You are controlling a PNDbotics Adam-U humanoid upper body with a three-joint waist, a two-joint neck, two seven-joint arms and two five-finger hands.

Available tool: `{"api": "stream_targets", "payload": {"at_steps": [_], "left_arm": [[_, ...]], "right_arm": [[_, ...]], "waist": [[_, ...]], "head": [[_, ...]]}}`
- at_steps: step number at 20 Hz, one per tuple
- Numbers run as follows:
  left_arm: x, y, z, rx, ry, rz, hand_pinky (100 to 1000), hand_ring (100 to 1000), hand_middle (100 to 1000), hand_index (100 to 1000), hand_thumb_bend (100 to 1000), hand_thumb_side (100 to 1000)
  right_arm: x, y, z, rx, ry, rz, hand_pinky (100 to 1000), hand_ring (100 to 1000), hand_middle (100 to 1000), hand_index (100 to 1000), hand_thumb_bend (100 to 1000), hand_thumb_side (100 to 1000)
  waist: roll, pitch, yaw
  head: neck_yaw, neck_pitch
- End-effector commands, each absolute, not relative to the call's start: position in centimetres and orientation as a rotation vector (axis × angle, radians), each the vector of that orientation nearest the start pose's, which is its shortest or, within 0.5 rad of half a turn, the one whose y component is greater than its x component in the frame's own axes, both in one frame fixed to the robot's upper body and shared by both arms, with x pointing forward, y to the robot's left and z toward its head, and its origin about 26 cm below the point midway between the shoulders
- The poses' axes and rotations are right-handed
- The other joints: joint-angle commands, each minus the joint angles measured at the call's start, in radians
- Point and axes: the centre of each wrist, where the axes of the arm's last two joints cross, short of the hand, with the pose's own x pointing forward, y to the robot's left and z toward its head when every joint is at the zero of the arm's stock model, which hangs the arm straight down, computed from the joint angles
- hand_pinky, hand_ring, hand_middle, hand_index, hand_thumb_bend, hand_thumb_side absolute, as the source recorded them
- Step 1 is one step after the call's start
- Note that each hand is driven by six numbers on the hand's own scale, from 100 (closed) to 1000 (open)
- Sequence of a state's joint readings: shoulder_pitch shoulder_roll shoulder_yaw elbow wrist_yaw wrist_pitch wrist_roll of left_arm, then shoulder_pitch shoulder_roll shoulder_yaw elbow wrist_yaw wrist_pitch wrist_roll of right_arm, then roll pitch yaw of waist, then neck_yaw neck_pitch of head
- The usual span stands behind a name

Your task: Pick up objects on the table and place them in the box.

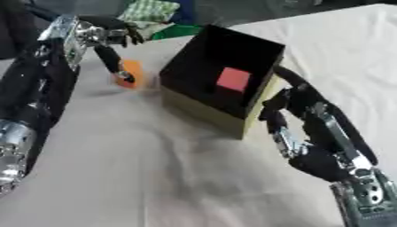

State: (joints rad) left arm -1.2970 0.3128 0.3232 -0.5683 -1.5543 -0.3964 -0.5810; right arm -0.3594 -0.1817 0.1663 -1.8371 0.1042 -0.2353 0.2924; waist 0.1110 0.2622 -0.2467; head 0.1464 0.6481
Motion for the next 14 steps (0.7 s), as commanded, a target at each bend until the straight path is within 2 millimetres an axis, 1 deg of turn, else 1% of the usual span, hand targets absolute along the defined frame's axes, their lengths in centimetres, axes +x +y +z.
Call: {"api": "stream_targets", "payload": {"at_steps": [1, 4, 6, 8, 9, 10, 11, 12, 13, 14], "left_arm": [[52.1, 27.8, 28.2, 1.003, -1.126, -1.643, 809, 755, 793, 913, 597, 244], [52.2, 28.2, 27.3, 0.996, -1.125, -1.617, 806, 751, 789, 911, 579, 227], [52.2, 28.4, 26.6, 0.996, -1.134, -1.6, 792, 727, 762, 901, 520, 176], [52.2, 28.5, 26.0, 1.0, -1.15, -1.582, 783, 709, 744, 894, 483, 171], [52.2, 28.5, 25.7, 1.007, -1.164, -1.57, 763, 663, 695, 875, 433, 168], [52.2, 28.6, 25.5, 1.018, -1.181, -1.557, 751, 635, 663, 865, 405, 166], [52.2, 28.6, 25.4, 1.03, -1.201, -1.542, 712, 566, 581, 841, 326, 161], [52.2, 28.6, 25.4, 1.043, -1.223, -1.529, 706, 558, 572, 838, 318, 160], [52.2, 28.5, 25.6, 1.053, -1.247, -1.52, 677, 514, 515, 823, 261, 156], [52.2, 28.4, 25.9, 1.061, -1.275, -1.517, 669, 496, 494, 820, 231, 156]], "right_arm": [[32.4, -19.5, 16.6, 0.147, -2.318, 0.833, 768, 563, 515, 1000, 100, 517], [32.4, -19.5, 16.6, 0.145, -2.319, 0.832, 768, 563, 515, 1000, 100, 517], [32.4, -19.5, 16.6, 0.145, -2.32, 0.833, 768, 563, 515, 1000, 100, 516], [32.4, -19.5, 16.6, 0.146, -2.321, 0.835, 768, 563, 515, 1000, 100, 516], [32.4, -19.5, 16.7, 0.145, -2.322, 0.835, 768, 563, 515, 1000, 100, 516], [32.4, -19.5, 16.7, 0.145, -2.323, 0.835, 768, 563, 515, 1000, 100, 516], [32.4, -19.5, 16.7, 0.144, -2.323, 0.835, 768, 563, 515, 1000, 100, 515], [32.4, -19.5, 16.7, 0.143, -2.324, 0.835, 768, 563, 515, 1000, 100, 515], [32.4, -19.5, 16.7, 0.142, -2.325, 0.835, 768, 563, 515, 1000, 100, 515], [32.4, -19.5, 16.7, 0.142, -2.325, 0.834, 769, 563, 515, 1000, 100, 516]], "waist": [[-0.006, -0.016, 0.0], [-0.006, -0.014, 0.0], [-0.006, -0.012, 0.001], [-0.006, -0.01, 0.002], [-0.007, -0.009, 0.001], [-0.007, -0.008, 0.001], [-0.008, -0.007, 0.0], [-0.009, -0.007, 0.0], [-0.01, -0.006, -0.001], [-0.01, -0.007, -0.002]], "head": [[-0.003, -0.01], [-0.003, -0.011], [-0.004, -0.012], [-0.005, -0.013], [-0.005, -0.014], [-0.006, -0.014], [-0.006, -0.014], [-0.006, -0.015], [-0.006, -0.015], [-0.006, -0.015]]}}
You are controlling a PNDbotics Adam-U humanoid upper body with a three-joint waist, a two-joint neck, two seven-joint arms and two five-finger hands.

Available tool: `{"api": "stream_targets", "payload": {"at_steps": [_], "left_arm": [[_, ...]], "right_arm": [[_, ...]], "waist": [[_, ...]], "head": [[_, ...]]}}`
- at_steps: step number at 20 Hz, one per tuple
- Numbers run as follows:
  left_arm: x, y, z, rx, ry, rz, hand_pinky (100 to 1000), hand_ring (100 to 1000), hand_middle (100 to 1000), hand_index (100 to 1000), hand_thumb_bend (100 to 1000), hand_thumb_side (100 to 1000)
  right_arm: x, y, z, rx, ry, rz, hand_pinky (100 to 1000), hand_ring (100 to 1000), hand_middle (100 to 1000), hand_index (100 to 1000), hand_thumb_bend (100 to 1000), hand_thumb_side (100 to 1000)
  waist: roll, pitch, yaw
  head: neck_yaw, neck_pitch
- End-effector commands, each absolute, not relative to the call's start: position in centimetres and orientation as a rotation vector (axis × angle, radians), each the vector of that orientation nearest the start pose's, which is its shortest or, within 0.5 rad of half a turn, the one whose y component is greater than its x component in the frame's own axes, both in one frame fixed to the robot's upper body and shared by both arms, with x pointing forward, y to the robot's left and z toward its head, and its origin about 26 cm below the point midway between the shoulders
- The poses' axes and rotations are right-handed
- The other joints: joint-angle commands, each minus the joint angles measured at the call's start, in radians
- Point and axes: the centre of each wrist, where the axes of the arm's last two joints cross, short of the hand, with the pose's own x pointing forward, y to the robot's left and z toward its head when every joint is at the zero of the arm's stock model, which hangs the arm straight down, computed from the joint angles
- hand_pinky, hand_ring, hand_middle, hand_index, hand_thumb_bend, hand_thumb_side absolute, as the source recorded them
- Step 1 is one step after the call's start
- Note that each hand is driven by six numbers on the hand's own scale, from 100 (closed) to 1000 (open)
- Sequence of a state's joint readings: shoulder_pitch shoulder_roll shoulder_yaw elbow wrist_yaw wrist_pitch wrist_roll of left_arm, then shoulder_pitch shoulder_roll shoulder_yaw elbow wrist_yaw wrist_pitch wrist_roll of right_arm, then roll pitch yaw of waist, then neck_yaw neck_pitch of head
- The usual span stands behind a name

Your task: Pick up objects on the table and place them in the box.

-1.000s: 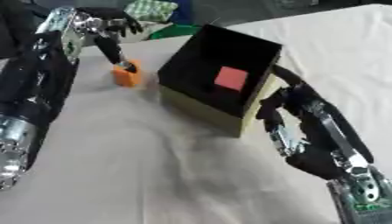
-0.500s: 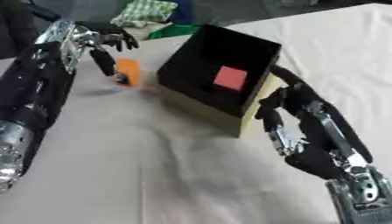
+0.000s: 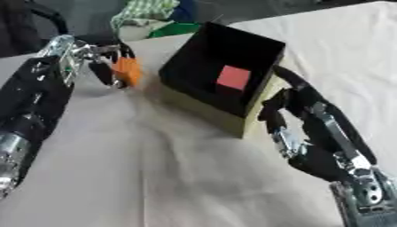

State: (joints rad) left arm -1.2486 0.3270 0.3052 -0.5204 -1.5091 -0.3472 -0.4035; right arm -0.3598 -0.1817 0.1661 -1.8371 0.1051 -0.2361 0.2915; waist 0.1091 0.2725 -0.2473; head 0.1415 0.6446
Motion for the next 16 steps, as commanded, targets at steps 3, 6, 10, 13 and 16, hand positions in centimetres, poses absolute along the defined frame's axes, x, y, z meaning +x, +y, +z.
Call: {"api": "stream_targets", "payload": {"at_steps": [3, 6, 10, 13, 16], "left_arm": [[52.0, 27.8, 28.0, 1.077, -1.382, -1.537, 670, 491, 484, 820, 198, 151], [51.3, 26.7, 31.6, 1.103, -1.558, -1.566, 674, 490, 480, 822, 161, 142], [50.2, 23.6, 35.1, 1.072, -1.812, -1.667, 678, 492, 477, 821, 140, 134], [49.4, 19.9, 36.0, 0.986, -1.968, -1.805, 679, 497, 482, 819, 155, 131], [48.9, 15.7, 35.6, 0.871, -2.054, -1.98, 682, 507, 495, 820, 180, 133]], "right_arm": [[32.4, -19.5, 16.7, 0.144, -2.325, 0.835, 769, 564, 515, 1000, 100, 516], [32.4, -19.5, 16.7, 0.145, -2.322, 0.835, 769, 564, 515, 1000, 100, 516], [32.4, -19.4, 16.6, 0.15, -2.322, 0.837, 769, 564, 515, 1000, 100, 516], [32.4, -19.3, 16.7, 0.157, -2.323, 0.84, 769, 564, 515, 1000, 100, 516], [32.4, -19.1, 16.7, 0.166, -2.325, 0.843, 769, 564, 515, 1000, 100, 516]], "waist": [[-0.008, -0.019, 0.001], [-0.01, -0.022, 0.005], [-0.012, -0.024, 0.009], [-0.015, -0.023, 0.007], [-0.016, -0.022, 0.003]], "head": [[-0.002, -0.011], [-0.003, -0.009], [-0.004, -0.01], [-0.002, -0.014], [0.004, -0.017]]}}
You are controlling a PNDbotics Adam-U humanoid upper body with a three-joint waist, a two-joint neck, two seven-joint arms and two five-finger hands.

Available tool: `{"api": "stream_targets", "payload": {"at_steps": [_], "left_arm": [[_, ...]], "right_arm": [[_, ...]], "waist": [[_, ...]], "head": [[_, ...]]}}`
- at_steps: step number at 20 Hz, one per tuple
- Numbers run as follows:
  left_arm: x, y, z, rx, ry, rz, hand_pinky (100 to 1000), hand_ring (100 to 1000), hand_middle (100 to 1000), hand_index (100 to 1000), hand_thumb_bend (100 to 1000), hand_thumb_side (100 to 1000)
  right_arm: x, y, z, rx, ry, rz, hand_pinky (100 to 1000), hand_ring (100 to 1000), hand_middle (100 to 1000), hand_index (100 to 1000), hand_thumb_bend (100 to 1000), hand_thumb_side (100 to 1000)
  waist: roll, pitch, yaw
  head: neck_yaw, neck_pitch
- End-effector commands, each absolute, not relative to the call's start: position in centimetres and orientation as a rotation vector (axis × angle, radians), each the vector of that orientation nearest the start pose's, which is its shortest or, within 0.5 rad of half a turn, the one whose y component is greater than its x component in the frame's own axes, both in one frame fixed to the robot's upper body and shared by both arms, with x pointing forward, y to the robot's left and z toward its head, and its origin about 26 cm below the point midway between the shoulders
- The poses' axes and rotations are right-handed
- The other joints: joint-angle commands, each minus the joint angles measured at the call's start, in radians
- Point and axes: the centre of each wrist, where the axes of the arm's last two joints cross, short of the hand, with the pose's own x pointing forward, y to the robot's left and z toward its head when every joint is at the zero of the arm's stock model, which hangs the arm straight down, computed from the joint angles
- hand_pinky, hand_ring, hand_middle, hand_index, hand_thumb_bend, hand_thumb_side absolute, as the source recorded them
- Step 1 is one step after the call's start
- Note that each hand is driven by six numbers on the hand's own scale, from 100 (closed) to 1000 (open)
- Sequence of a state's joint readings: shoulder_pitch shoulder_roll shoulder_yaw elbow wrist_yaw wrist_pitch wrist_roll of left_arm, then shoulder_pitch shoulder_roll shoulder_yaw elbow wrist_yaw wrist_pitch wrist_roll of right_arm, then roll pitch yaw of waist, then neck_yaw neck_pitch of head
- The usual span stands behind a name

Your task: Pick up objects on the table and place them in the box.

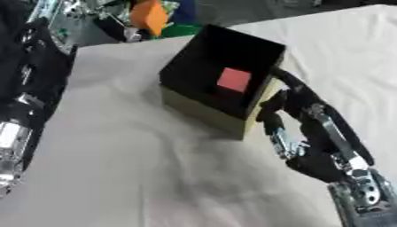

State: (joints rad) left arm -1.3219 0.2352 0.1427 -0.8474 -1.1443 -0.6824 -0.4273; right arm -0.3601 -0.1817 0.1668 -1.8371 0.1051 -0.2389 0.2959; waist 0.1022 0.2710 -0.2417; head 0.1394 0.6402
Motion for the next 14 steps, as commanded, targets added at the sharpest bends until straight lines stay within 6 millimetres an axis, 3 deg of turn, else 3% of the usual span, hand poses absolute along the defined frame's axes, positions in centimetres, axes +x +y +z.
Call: {"api": "stream_targets", "payload": {"at_steps": [1, 6, 9, 10, 13, 14], "left_arm": [[48.8, 14.5, 35.2, -0.91, 2.24, 2.201, 683, 511, 500, 820, 191, 135], [48.8, 9.7, 32.0, -0.76, 2.109, 2.31, 682, 523, 515, 821, 230, 144], [48.8, 8.5, 30.4, -0.779, 2.059, 2.358, 687, 538, 537, 827, 269, 147], [48.9, 8.3, 29.9, -0.795, 2.052, 2.366, 702, 574, 582, 837, 304, 147], [49.0, 8.1, 29.5, -0.871, 2.023, 2.359, 784, 731, 767, 886, 524, 146], [49.0, 8.2, 29.6, -0.9, 2.022, 2.345, 818, 777, 820, 906, 651, 275]], "right_arm": [[32.4, -19.1, 16.7, 0.169, -2.325, 0.845, 769, 564, 515, 1000, 100, 516], [32.4, -18.9, 16.8, 0.18, -2.327, 0.846, 769, 564, 515, 1000, 100, 516], [32.4, -18.9, 16.7, 0.18, -2.325, 0.846, 769, 564, 515, 1000, 100, 516], [32.4, -18.9, 16.7, 0.18, -2.324, 0.845, 769, 564, 515, 1000, 100, 516], [32.4, -18.9, 16.7, 0.181, -2.324, 0.845, 769, 564, 515, 1000, 100, 517], [32.4, -18.9, 16.7, 0.18, -2.323, 0.844, 769, 564, 515, 1000, 100, 516]], "waist": [[-0.009, -0.02, -0.005], [-0.007, -0.017, -0.013], [-0.003, -0.017, -0.018], [-0.002, -0.017, -0.019], [0.0, -0.017, -0.02], [0.0, -0.017, -0.019]], "head": [[0.007, -0.013], [0.01, -0.015], [0.009, -0.015], [0.008, -0.015], [0.005, -0.016], [0.004, -0.016]]}}
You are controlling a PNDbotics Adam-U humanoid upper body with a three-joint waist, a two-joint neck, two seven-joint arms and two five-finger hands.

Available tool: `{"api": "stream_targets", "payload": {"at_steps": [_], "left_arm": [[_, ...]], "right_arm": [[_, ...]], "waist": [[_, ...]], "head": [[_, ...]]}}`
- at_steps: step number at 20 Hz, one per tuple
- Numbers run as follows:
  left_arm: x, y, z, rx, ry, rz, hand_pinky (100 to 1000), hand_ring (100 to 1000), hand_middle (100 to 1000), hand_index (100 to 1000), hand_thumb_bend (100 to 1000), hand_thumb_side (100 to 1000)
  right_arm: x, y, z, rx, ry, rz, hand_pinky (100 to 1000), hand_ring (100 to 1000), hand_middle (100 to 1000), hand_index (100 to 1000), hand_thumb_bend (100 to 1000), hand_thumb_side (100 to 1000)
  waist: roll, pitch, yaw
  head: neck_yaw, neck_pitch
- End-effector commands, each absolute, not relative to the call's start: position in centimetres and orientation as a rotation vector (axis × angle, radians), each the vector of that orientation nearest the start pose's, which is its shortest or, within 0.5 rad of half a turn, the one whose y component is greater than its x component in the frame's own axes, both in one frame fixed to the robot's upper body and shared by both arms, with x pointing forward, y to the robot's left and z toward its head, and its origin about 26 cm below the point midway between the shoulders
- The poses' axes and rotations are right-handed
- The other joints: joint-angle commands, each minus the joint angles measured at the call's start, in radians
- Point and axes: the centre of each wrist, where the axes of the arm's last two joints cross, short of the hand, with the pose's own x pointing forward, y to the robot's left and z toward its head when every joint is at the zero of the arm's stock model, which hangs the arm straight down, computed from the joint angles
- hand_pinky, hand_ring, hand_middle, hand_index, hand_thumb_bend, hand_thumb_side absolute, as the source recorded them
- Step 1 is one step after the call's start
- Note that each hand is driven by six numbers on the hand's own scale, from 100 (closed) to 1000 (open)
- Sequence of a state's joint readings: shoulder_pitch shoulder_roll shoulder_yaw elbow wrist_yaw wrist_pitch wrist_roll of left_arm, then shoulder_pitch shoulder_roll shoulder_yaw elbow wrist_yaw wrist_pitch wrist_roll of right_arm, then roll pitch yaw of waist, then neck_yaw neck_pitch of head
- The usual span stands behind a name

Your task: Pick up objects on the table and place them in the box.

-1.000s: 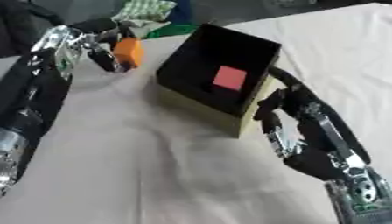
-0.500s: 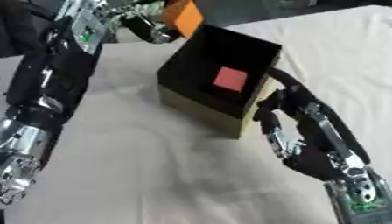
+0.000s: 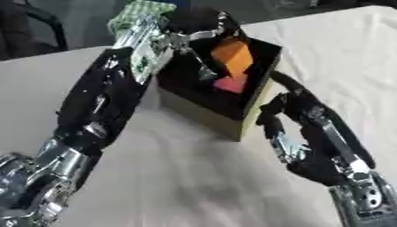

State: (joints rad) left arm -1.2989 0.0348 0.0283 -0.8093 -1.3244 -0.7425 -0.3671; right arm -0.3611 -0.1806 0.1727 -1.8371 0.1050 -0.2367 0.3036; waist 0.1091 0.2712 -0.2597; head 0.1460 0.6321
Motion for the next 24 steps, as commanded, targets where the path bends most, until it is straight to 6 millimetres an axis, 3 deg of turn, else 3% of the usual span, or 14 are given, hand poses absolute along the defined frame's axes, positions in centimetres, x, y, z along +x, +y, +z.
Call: {"api": "stream_targets", "payload": {"at_steps": [1, 3, 7, 9, 10, 11, 12, 14, 18, 21, 24], "left_arm": [[49.0, 8.3, 29.7, -0.927, 2.021, 2.327, 837, 800, 849, 914, 701, 321], [48.9, 8.6, 30.2, -0.974, 2.04, 2.272, 874, 839, 893, 929, 817, 458], [48.8, 9.1, 30.9, -1.015, 2.073, 2.199, 878, 843, 898, 931, 829, 477], [48.7, 9.9, 32.3, -1.062, 2.111, 2.133, 847, 786, 831, 918, 740, 458], [48.6, 10.8, 33.2, -1.087, 2.151, 2.073, 829, 756, 789, 905, 628, 386], [48.5, 11.7, 33.9, -1.102, 2.192, 2.012, 821, 743, 771, 897, 570, 335], [48.4, 12.9, 34.4, -1.114, 2.233, 1.95, 806, 717, 741, 885, 398, 272], [48.1, 15.5, 34.8, -1.136, 2.3, 1.839, 791, 690, 710, 872, 294, 234], [47.3, 20.2, 34.0, -1.184, 2.381, 1.679, 778, 670, 688, 869, 202, 252], [46.5, 22.5, 32.8, -1.226, 2.448, 1.57, 767, 651, 668, 865, 116, 300], [45.7, 24.0, 31.0, -1.256, 2.542, 1.465, 755, 629, 645, 863, 100, 427]], "right_arm": [[32.4, -18.9, 16.7, 0.179, -2.322, 0.843, 770, 564, 515, 1000, 100, 517], [32.4, -18.9, 16.7, 0.18, -2.321, 0.844, 770, 564, 515, 1000, 100, 517], [32.4, -18.9, 16.7, 0.181, -2.321, 0.845, 770, 564, 515, 1000, 100, 517], [32.4, -19.0, 16.6, 0.177, -2.32, 0.838, 770, 564, 515, 1000, 100, 518], [32.4, -19.1, 16.6, 0.175, -2.32, 0.836, 770, 564, 515, 1000, 100, 518], [32.4, -19.1, 16.6, 0.174, -2.32, 0.834, 770, 564, 515, 1000, 100, 519], [32.4, -19.1, 16.6, 0.172, -2.32, 0.832, 771, 565, 515, 1000, 100, 519], [32.4, -19.2, 16.6, 0.166, -2.32, 0.828, 771, 565, 515, 1000, 100, 520], [32.4, -19.4, 16.7, 0.153, -2.326, 0.821, 771, 565, 515, 1000, 100, 522], [32.5, -19.6, 16.9, 0.14, -2.332, 0.818, 771, 565, 515, 1000, 100, 521], [32.5, -19.7, 17.2, 0.13, -2.342, 0.816, 771, 565, 515, 1000, 100, 523]], "waist": [[-0.006, -0.018, 0.0], [-0.006, -0.018, 0.002], [-0.007, -0.018, 0.004], [-0.01, -0.02, 0.011], [-0.011, -0.02, 0.014], [-0.011, -0.021, 0.017], [-0.012, -0.021, 0.021], [-0.012, -0.022, 0.028], [-0.012, -0.019, 0.043], [-0.013, -0.012, 0.054], [-0.015, -0.004, 0.066]], "head": [[-0.003, -0.008], [-0.004, -0.009], [-0.005, -0.01], [-0.005, -0.007], [-0.004, -0.006], [-0.002, -0.006], [0.0, -0.005], [0.0, -0.004], [-0.007, -0.006], [-0.012, -0.009], [-0.012, -0.013]]}}
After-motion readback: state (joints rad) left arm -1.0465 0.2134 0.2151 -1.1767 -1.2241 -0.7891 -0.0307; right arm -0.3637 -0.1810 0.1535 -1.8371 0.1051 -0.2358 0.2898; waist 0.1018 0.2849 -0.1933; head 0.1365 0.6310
